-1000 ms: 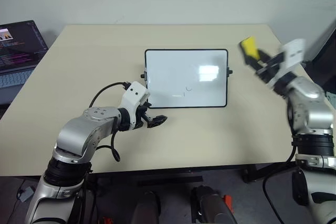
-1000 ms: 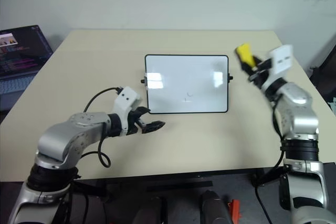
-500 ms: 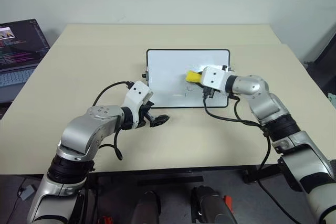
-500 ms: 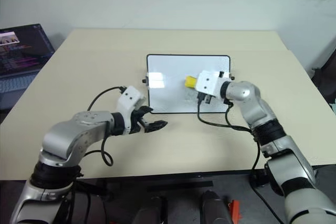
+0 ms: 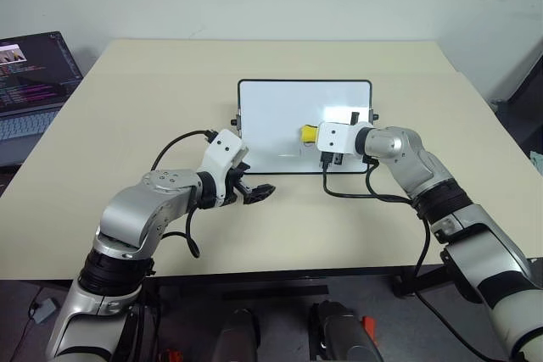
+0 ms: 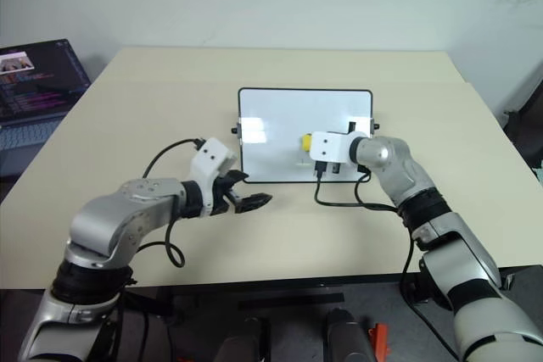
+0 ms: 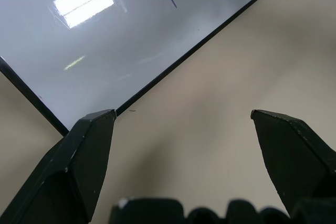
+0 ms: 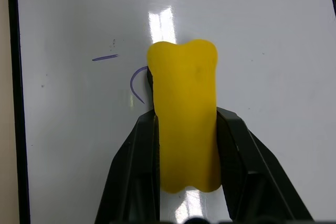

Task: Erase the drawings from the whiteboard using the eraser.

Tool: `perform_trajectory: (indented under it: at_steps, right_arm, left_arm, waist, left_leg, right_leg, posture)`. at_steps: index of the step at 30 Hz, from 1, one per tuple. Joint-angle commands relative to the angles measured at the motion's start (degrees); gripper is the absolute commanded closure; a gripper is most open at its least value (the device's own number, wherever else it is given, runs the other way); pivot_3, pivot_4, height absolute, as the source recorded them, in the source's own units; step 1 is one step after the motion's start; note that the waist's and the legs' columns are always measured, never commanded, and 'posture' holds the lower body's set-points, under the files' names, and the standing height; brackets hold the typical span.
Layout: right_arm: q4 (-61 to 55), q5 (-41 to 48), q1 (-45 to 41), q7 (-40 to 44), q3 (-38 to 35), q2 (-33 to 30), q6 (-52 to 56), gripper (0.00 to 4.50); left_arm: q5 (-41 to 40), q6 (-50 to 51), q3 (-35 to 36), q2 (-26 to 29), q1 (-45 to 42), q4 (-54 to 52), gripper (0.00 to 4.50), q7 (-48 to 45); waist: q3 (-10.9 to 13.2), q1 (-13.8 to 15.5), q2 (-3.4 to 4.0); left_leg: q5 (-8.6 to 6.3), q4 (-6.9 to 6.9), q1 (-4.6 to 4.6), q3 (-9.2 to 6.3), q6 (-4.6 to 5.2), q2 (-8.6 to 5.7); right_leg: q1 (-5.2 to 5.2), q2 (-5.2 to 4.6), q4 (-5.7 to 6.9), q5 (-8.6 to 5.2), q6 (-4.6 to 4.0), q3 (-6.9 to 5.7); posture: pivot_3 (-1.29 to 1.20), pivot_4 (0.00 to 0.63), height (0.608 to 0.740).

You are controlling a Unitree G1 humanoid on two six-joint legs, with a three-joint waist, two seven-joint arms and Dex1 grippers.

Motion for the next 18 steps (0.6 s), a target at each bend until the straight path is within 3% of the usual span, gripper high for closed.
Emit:
perform_trajectory:
  at_steps: [1,10,18]
  right_arm:
    - [-1.03,-1.54,1.45,1.16,0.48,-0.88,0.23,3.41]
    - [-8.17,-1.78,6.96,7.13,3.04,0.35,1.56,3.41]
    - [-7.45,-2.79,6.07,6.52,2.47,0.24,2.81,3.41]
  left_arm:
    - [0.28,-0.45,0.30,-0.29,-1.23,-1.12,0.00,0.24]
    - [0.36,-0.58,0.09,-0.27,-1.87,-0.80,0.00,0.07]
    - [0.46,-0.63,0.08,-0.25,-1.76,-0.93,0.00,0.14]
  waist:
    - [-0.01,0.01,-0.01]
    - [-0.03,-0.09,-0.04]
    - [-0.03,-0.11,-0.05]
  left_leg:
    - [0.00,0.00,0.00,0.00,0.00,0.00]
    - [0.00,-0.01,0.06,-0.01,0.00,0.00]
    - [0.00,0.00,0.07,-0.01,0.00,0.01]
  right_leg:
    - [0.00,0.00,0.00,0.00,0.00,0.00]
    - [0.02,0.00,0.04,0.00,0.00,-0.01]
    - [0.03,0.00,0.04,0.00,0.00,-0.01]
  posture:
    - [0.00,0.150,0.740]
    - [0.00,0.150,0.740]
    - [0.00,0.150,0.740]
